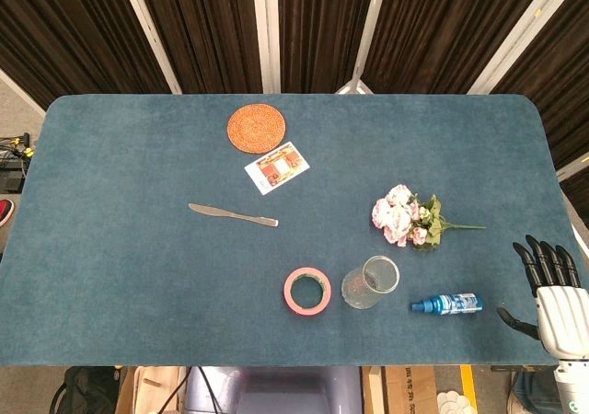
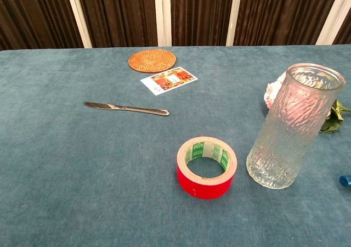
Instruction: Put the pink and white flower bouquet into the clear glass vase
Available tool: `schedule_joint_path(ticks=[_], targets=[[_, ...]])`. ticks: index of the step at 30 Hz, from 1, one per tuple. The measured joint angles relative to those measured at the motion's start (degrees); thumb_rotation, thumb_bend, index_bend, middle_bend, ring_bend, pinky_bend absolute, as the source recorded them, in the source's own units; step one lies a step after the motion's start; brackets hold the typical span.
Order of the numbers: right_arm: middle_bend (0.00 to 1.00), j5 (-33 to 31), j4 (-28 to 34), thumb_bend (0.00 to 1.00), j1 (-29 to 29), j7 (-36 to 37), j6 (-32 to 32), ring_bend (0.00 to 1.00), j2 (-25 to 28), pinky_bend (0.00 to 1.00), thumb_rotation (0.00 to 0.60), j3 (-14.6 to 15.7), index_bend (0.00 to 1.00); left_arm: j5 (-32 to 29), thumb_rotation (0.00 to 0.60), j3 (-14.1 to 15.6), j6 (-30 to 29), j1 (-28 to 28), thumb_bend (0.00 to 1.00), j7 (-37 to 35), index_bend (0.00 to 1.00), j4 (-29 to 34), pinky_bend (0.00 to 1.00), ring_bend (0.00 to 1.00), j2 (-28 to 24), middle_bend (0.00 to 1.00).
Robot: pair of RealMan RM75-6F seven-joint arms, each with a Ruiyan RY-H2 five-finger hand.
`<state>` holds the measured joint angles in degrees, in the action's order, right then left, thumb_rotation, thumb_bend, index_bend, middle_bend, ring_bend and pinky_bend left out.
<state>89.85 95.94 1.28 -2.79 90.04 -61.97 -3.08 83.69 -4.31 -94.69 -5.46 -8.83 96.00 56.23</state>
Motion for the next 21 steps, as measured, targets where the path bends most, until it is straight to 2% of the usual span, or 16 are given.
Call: schedule_joint_path(ticks=[12,21], targets=[[0.05,0.0,-0.2,0.05,0.2,0.9,-0.9,0.01,0.3,0.00,0.600,0.3,0.10,1.3,0.600,0.7,-1.0,-0.4,0.22,1.4,0.07,0.6,0.05,0.00,0.2,0.00],[0.05,-0.7,0.3,0.05,0.3,3.7,-1.5,0.01,0.8,0.00,0.600,0.1,0.10,0.0,0.600,0.2,-0.1,0.0,0.22,2.0,0.07,0.8,0.05,0.00,0.4,0.00]])
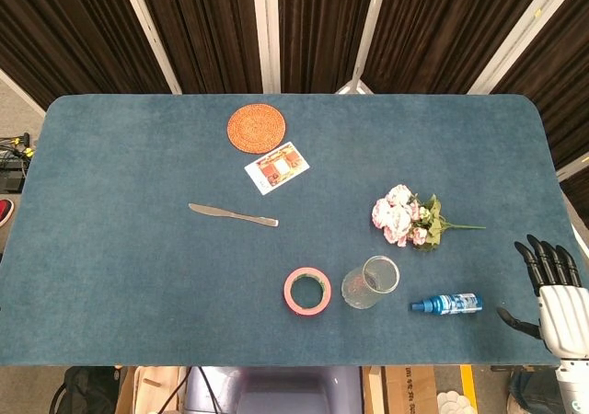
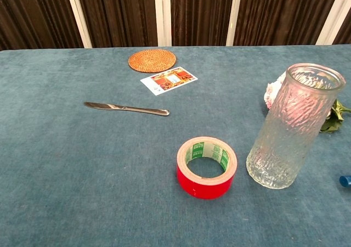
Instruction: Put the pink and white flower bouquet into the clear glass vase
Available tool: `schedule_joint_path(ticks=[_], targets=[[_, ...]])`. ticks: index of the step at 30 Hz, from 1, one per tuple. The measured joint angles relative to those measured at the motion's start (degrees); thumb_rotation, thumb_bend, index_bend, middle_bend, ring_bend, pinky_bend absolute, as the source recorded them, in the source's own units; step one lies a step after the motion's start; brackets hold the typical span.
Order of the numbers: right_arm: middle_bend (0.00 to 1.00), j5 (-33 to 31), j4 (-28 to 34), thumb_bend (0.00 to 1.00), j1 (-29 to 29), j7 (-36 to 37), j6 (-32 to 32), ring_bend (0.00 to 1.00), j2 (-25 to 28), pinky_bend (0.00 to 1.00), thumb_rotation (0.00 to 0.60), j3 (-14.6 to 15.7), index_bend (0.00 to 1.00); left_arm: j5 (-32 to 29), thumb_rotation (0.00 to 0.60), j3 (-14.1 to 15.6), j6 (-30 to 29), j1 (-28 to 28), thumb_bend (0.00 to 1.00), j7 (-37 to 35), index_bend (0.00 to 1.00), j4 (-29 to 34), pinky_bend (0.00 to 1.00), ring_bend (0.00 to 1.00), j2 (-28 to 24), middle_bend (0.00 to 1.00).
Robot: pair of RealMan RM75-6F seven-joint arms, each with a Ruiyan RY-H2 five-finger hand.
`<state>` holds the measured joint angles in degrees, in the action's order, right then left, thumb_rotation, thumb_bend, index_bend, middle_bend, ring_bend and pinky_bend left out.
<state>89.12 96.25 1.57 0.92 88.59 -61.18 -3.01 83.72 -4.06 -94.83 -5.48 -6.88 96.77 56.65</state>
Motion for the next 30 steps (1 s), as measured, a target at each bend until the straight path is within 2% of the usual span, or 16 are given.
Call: schedule_joint_path(ticks=[11,16,22,30], targets=[[0.05,1.1,0.1,0.05,0.6,-0.6,-0.9,0.01,-0.6,0.00,0.600,0.6,0.10,0.2,0.600,0.0,-0.5,-0.3,0.22,-1.8,0.07,0.1,0.05,0.00,-0.4,0.00],[0.05,0.0,0.8,0.05,2.2,-0.6,-3.8,0.01,-0.8,0.00,0.600,0.0,0.10,0.5,0.600,0.3,-0.1,-0.1,0.22,-0.2,0.07,0.3,0.05,0.00,-0.1,0.00],[0.05,-5.8,3.4,0.05,6.8,-3.9,-11.6,0.01,0.4,0.00,0.600,-2.9,0.10,-0.3,0.600,0.0,-0.4,-0.2,0.22,0.2,0.07,0.7,0.05,0.00,0.0,0.00],[0.05,-18.9,4.8,0.05,15.3,-6.6,-25.8,0.01,1.8,0.00,0.600,-7.5,0.10,-0.6,0.600,-0.1,-0.4,-0.1,0.22,2.0,0.07,1.3,0.05,0.00,0.4,0.00]])
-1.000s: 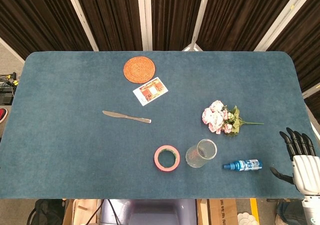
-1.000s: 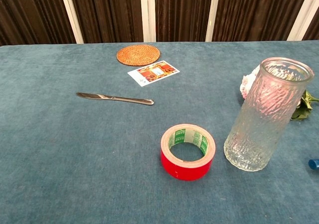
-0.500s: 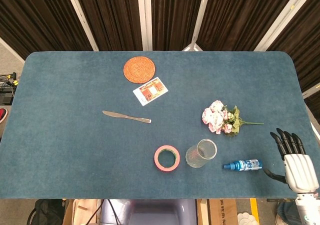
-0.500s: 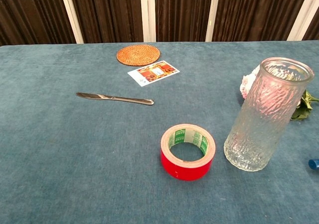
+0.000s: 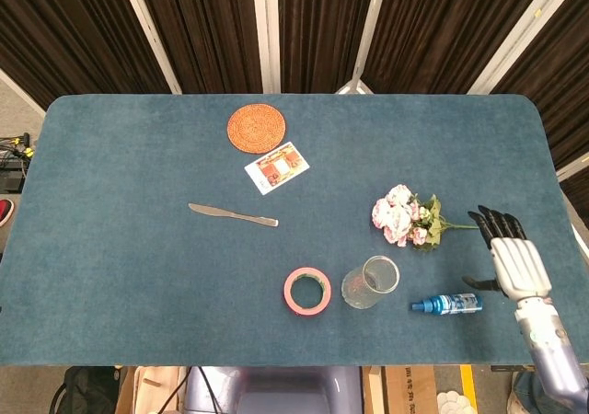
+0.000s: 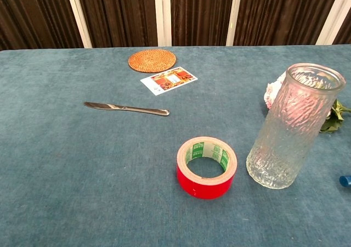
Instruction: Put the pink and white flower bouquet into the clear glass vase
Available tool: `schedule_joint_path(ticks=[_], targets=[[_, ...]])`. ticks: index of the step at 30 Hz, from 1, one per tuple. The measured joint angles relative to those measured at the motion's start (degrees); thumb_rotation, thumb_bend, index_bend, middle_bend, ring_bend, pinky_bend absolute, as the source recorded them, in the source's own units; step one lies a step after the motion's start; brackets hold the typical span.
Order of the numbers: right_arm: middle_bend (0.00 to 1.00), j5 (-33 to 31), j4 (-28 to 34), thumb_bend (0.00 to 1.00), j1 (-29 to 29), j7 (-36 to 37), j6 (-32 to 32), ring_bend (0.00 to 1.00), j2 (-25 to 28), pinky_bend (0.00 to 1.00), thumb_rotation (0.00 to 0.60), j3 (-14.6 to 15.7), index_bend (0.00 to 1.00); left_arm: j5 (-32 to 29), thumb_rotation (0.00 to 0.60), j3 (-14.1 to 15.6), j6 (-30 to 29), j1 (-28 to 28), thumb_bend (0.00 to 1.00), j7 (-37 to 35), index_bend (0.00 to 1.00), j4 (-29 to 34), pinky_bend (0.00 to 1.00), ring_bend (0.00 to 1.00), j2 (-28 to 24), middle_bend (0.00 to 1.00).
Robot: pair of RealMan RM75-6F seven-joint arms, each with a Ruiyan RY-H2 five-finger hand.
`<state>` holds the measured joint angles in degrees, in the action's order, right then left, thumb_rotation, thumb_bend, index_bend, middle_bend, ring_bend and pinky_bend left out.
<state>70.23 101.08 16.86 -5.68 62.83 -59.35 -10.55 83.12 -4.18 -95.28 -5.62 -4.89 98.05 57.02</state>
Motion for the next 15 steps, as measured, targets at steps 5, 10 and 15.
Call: schedule_joint_path(ticks=[5,10,15], targets=[[0.05,-8.1,-1.7,0.05,6.1,-2.4,-8.4,0.01,-0.7,0.00,0.600,-1.6,0.10,-0.6,0.600,-0.2,0.2,0.1,0.22,1.5,0.07,0.5,0.05,0.00,0.3,0.00],[0.05,-15.5,-5.0,0.05,11.5,-5.5,-13.5,0.01,-3.2,0.00,0.600,-2.6,0.10,-0.5,0.600,0.1,0.5,0.2,0.22,2.9,0.07,1.2,0.05,0.00,0.4,0.00],[0.05,-23.0,-8.6,0.05,16.5,-9.3,-16.9,0.01,-6.1,0.00,0.600,-3.1,0.10,-0.8,0.600,0.0,0.4,0.2,0.22,3.7,0.07,1.4,0.05,0.00,0.6,0.00]])
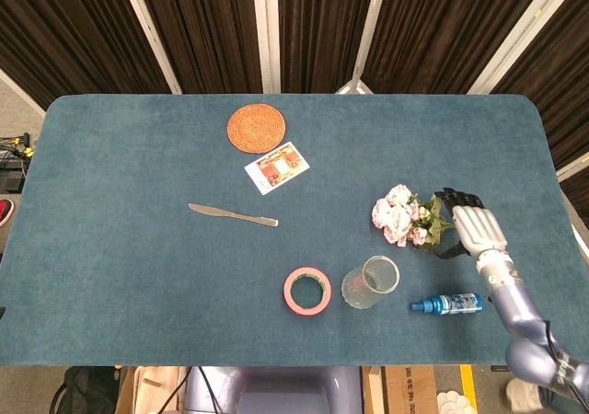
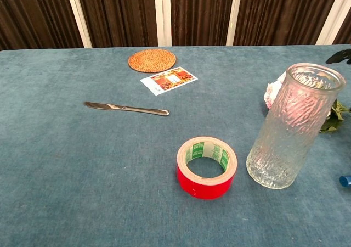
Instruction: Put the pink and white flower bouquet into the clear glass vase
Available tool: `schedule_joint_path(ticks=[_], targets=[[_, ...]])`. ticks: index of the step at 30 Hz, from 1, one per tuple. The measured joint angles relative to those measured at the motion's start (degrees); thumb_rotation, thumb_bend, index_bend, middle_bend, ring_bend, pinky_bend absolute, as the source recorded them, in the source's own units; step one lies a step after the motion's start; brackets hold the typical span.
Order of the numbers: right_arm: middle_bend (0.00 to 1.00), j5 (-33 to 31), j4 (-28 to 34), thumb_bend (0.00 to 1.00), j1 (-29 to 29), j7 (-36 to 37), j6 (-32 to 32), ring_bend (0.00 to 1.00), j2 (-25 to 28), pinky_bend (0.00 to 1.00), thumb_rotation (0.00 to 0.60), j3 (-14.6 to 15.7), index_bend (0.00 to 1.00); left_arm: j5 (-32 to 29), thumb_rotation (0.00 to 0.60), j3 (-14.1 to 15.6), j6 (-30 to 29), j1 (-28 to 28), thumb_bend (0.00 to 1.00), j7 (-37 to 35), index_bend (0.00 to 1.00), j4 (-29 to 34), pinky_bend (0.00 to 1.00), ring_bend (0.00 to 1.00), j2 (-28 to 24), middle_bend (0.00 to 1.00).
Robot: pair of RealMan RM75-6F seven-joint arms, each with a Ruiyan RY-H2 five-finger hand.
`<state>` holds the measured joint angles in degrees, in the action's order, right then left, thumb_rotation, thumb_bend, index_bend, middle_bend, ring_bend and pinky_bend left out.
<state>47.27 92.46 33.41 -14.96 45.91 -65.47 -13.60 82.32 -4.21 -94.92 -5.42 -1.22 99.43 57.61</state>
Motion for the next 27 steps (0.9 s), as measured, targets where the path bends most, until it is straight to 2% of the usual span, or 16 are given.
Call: schedule_joint_path(ticks=[6,16,19,21,27], targets=[[0.05,-7.1,-3.0,0.05,4.8,-3.6,-2.7,0.01,-3.0,0.00,0.600,0.5,0.10,-0.6,0.600,-0.2,0.4,0.3,0.22,1.3,0.07,0.3,0.05,0.00,0.3,0.00],[0.05,-17.7,-8.7,0.05,12.1,-9.4,-5.1,0.02,-8.3,0.00,0.600,3.4,0.10,-1.1,0.600,-0.3,0.7,0.5,0.22,2.7,0.07,0.7,0.05,0.00,0.6,0.00],[0.08,-20.3,-10.6,0.05,13.8,-10.4,-5.5,0.10,-9.8,0.00,0.600,4.1,0.14,-1.3,0.600,-0.4,0.9,0.6,0.22,3.1,0.07,0.8,0.05,0.00,0.6,0.00],[0.14,-21.4,-11.7,0.09,14.7,-10.8,-5.6,0.17,-10.7,0.00,0.600,4.4,0.21,-1.4,0.600,-0.4,0.9,0.6,0.22,3.3,0.07,0.8,0.05,0.00,0.7,0.00],[0.26,-22.7,-13.6,0.19,16.3,-12.1,-4.6,0.28,-12.3,0.00,0.600,5.7,0.30,-1.5,0.600,-0.4,1.2,0.8,0.22,4.1,0.08,1.1,0.05,0.00,0.9,0.00]])
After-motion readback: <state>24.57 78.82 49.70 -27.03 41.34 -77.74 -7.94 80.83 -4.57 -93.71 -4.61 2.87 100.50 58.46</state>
